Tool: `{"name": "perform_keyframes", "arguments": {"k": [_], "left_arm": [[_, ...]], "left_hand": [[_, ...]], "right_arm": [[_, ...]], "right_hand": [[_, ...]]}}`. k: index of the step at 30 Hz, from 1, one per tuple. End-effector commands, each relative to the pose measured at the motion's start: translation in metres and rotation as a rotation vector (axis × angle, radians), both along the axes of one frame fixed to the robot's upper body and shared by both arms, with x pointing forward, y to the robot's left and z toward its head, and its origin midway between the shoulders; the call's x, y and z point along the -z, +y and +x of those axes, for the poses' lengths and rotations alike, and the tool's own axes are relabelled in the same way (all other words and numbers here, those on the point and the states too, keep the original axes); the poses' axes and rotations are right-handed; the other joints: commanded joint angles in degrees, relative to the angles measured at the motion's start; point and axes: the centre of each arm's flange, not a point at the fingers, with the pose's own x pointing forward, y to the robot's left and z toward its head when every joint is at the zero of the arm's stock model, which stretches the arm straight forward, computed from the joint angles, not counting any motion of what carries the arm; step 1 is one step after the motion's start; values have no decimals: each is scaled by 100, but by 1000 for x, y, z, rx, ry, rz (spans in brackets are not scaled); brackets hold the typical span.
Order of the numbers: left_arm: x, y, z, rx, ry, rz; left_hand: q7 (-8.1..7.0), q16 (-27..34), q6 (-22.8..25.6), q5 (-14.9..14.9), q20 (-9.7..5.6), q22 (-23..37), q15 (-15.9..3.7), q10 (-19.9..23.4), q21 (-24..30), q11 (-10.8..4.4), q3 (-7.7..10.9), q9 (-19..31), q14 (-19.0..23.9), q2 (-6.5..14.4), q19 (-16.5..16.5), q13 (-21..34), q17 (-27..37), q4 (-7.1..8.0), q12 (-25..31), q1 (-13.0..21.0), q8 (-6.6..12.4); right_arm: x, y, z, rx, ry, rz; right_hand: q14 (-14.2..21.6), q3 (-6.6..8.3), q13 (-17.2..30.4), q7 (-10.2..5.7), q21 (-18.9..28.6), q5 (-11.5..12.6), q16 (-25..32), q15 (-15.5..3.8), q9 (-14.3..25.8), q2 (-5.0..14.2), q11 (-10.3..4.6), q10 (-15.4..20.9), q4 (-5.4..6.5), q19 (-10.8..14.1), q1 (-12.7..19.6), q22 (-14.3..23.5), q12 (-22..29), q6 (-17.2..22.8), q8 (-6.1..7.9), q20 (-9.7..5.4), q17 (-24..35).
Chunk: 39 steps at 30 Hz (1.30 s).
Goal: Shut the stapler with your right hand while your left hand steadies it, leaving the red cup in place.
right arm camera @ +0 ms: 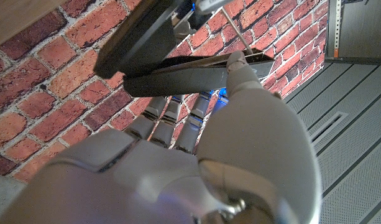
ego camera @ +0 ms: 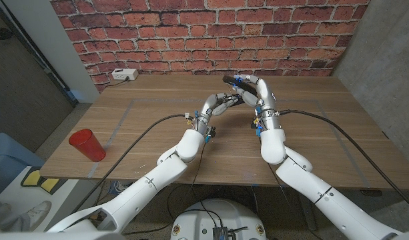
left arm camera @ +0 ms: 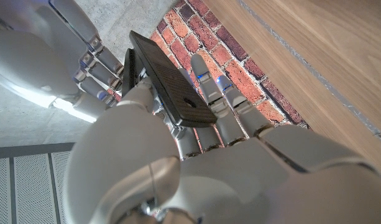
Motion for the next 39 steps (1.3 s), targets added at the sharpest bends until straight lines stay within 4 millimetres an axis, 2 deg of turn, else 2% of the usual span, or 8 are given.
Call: {"name": "perform_keyframes", "arguments": {"k": [1,4,10,16,17,19,33,39], "left_arm": [[-1,0,2,4,3,5],[-2,0,3,4,3,6],[-2,1,3,3,4,4],[-3,2,3,2,1,7],[-3,2,3,3,1,6],[-3,2,3,3,1,7],[-2,3,1,4,0,2],[-4,6,0,3,-5,-1]], "left_hand": [[12,-1,58,21,-22,9,-575,790,-16,-652,11,2,46,280,27,2447,30,21,213,214,-22],[10,0,62,20,-24,9,-584,781,-15,-652,11,4,50,282,29,2441,31,19,201,218,-22],[13,-7,60,18,-25,9,-584,786,-15,-651,11,7,44,280,28,2449,30,18,199,222,-28],[15,-4,70,14,-24,9,-578,783,-17,-652,7,5,51,279,25,2453,34,19,192,222,-31],[17,-7,68,14,-25,9,-578,783,-15,-651,7,5,48,279,29,2452,33,20,190,221,-33],[13,-9,69,13,-25,9,-574,789,-15,-651,6,4,47,279,29,2458,32,25,192,217,-36],[14,-12,66,9,-27,9,-574,795,-16,-651,6,16,54,286,27,2464,35,31,176,220,-46],[19,-11,70,7,-27,9,-587,789,-16,-652,6,21,60,284,30,2463,38,26,163,229,-48]], "right_arm": [[-1,3,0,29,-4,-57],[-1,3,1,33,1,-66],[-1,2,2,30,9,-54],[-1,1,2,12,14,-20],[-1,1,2,8,14,-17],[-1,0,2,5,11,-4],[-2,0,1,-12,13,8],[-3,0,0,-22,7,-18]], "right_hand": [[-36,-107,345,-12,39,10,28,-965,22,-70,-108,125,62,14,-147,8,96,-2,-45,-162,31],[-37,-156,328,7,52,14,30,-960,22,-111,-90,106,81,31,-207,4,81,-14,-58,-145,28],[-32,-351,271,94,79,29,29,-913,21,-253,-36,24,194,67,-517,-10,20,-131,-127,-73,6],[67,-577,211,190,101,71,-38,-886,15,-381,62,17,401,122,-989,-23,-5,-148,-155,-19,-97],[102,-639,197,208,109,81,-44,-871,14,-404,79,30,471,145,-1133,-25,-4,-148,-160,-1,-112],[114,-683,184,229,113,96,-64,-890,11,-422,119,29,516,162,-1232,-28,-8,-143,-164,9,-129],[187,-740,151,245,118,150,-113,-937,-1,-434,115,-11,561,194,-1341,-34,-28,-180,-198,19,-181],[25,-763,156,215,65,199,-195,-912,-9,-430,87,-306,531,77,-1336,-37,-134,-440,-297,69,-185]]}}
